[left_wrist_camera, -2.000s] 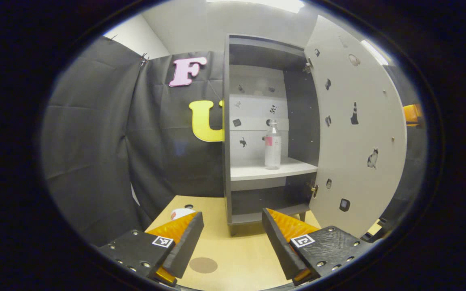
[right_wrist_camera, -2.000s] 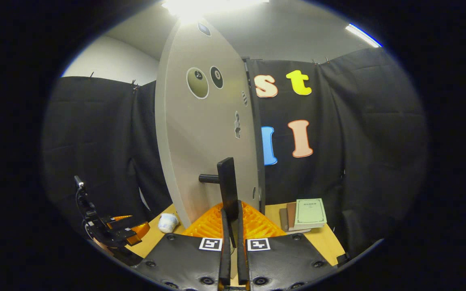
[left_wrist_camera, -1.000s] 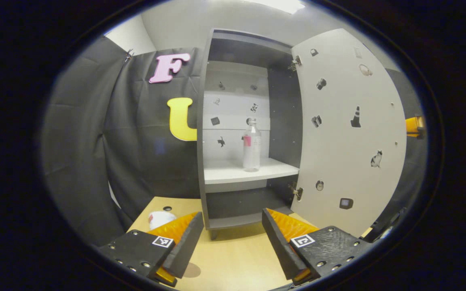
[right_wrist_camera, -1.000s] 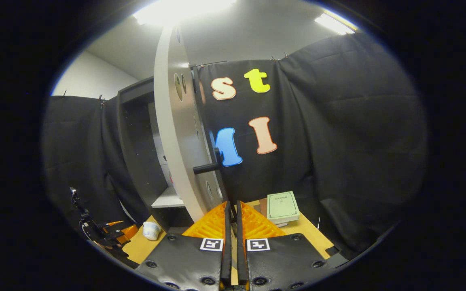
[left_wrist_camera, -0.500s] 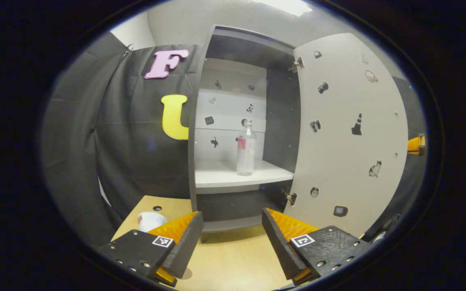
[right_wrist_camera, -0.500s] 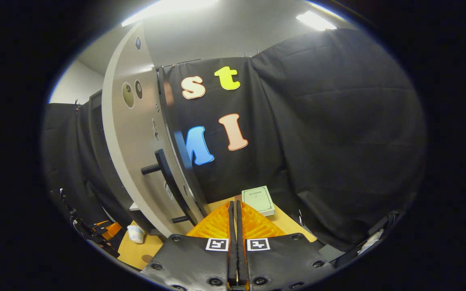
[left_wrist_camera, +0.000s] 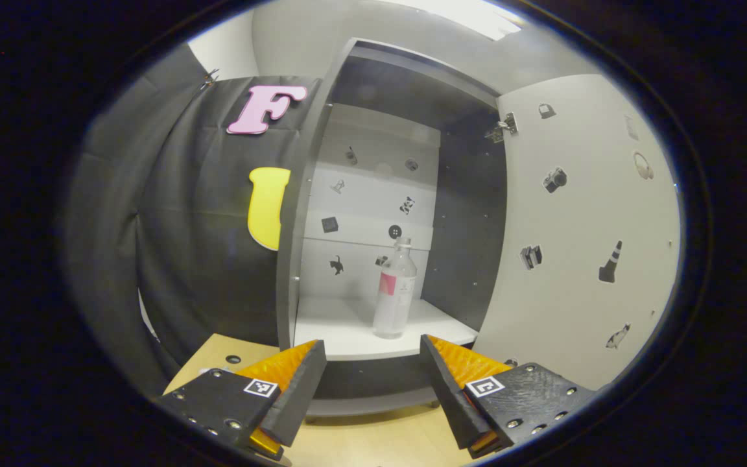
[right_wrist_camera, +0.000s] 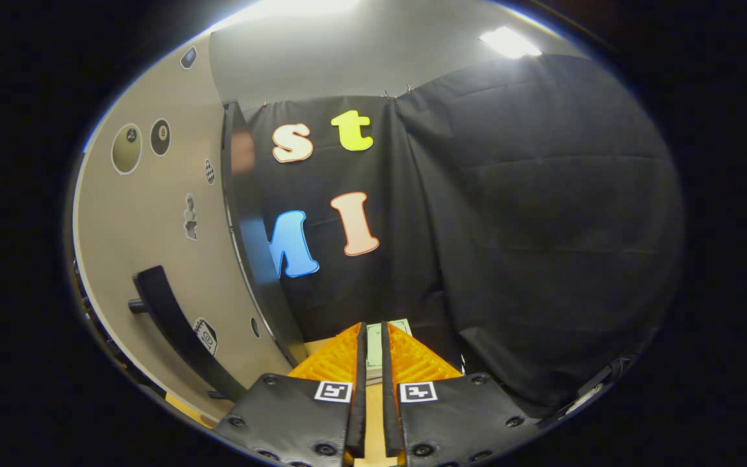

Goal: Open the cabinet door with the right hand, grasp the bottle in the cabinet with the left hand and place it on the coaster, then close the cabinet door with the right hand.

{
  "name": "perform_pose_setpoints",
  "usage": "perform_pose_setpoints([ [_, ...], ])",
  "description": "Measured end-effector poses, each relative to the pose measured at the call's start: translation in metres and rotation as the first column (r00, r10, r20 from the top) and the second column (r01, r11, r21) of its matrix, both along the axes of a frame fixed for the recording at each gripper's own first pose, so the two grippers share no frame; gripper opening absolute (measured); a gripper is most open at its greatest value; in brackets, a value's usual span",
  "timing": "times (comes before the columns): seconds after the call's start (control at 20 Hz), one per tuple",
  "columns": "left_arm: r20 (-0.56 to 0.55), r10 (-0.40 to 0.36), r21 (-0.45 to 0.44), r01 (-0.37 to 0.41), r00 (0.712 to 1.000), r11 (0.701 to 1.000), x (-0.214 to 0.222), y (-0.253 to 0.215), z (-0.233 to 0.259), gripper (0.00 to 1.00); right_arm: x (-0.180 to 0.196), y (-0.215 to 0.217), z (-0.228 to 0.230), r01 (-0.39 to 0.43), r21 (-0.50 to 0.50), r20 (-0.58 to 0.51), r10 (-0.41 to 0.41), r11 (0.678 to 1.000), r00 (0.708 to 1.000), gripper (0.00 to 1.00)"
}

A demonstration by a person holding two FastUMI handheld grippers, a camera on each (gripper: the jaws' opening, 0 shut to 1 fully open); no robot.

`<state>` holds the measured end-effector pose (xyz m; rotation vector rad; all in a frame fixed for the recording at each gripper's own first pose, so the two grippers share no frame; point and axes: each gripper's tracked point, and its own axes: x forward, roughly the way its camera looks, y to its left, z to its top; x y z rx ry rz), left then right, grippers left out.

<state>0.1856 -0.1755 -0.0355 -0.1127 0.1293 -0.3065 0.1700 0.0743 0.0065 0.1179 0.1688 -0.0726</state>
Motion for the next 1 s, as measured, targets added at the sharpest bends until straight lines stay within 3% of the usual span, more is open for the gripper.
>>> perform_pose_setpoints([
  [0.15, 0.034, -0.008, 0.038, 0.006, 0.999, 0.999, 0.029, -0.016, 0.009, 0.88, 0.024, -0.011, -0.005, 0.016, -0.001, 0.007, -0.016, 1.0, 1.0, 0.3],
  [0.35, 0.08, 0.007, 0.084, -0.014, 0.997, 0.996, 0.064, -0.032, 0.016, 0.9, 0.052, -0.028, -0.01, 0.031, 0.009, 0.019, -0.031, 0.999, 0.999, 0.26],
  [0.4, 0.077, -0.003, 0.078, -0.003, 0.997, 0.997, 0.071, -0.039, 0.015, 0.88, 0.059, -0.029, -0.013, 0.027, 0.009, 0.018, -0.027, 1.0, 0.999, 0.34],
  [0.55, 0.083, -0.02, 0.073, 0.014, 0.996, 0.997, 0.098, -0.054, 0.015, 0.89, 0.085, -0.041, -0.024, 0.027, -0.009, 0.011, -0.027, 1.0, 1.0, 0.77],
  [0.6, 0.086, -0.024, 0.075, 0.018, 0.996, 0.997, 0.106, -0.058, 0.015, 0.88, 0.093, -0.043, -0.028, 0.025, -0.018, 0.003, -0.024, 1.0, 1.0, 0.86],
  [0.7, 0.075, -0.036, 0.07, 0.031, 0.997, 0.997, 0.123, -0.069, 0.01, 0.88, 0.11, -0.045, -0.03, 0.007, -0.042, 0.012, -0.006, 0.999, 1.0, 0.8],
  [0.75, 0.064, -0.04, 0.059, 0.036, 0.997, 0.998, 0.129, -0.074, 0.007, 0.89, 0.117, -0.045, -0.029, 0.001, -0.053, 0.022, 0.0, 0.999, 1.0, 0.96],
  [0.8, 0.059, -0.04, 0.045, 0.037, 0.997, 0.998, 0.136, -0.078, 0.004, 0.88, 0.124, -0.047, -0.028, 0.003, -0.067, 0.031, 0.0, 0.998, 1.0, 1.0],
  [0.85, 0.059, -0.04, 0.034, 0.038, 0.998, 0.999, 0.143, -0.081, 0.002, 0.88, 0.133, -0.049, -0.032, -0.001, -0.08, 0.03, 0.003, 0.997, 1.0, 0.93],
  [0.9, 0.053, -0.04, 0.028, 0.039, 0.998, 0.999, 0.15, -0.084, -0.001, 0.88, 0.139, -0.051, -0.035, -0.004, -0.092, 0.018, 0.005, 0.996, 1.0, 0.92],
  [0.95, 0.042, -0.046, 0.022, 0.045, 0.998, 0.999, 0.155, -0.087, -0.005, 0.88, 0.144, -0.052, -0.04, -0.004, -0.1, 0.004, 0.004, 0.995, 1.0, 1.0],
  [1.0, 0.035, -0.047, 0.014, 0.047, 0.998, 0.999, 0.159, -0.09, -0.007, 0.89, 0.15, -0.053, -0.044, -0.003, -0.105, -0.005, 0.002, 0.994, 1.0, 0.98],
])
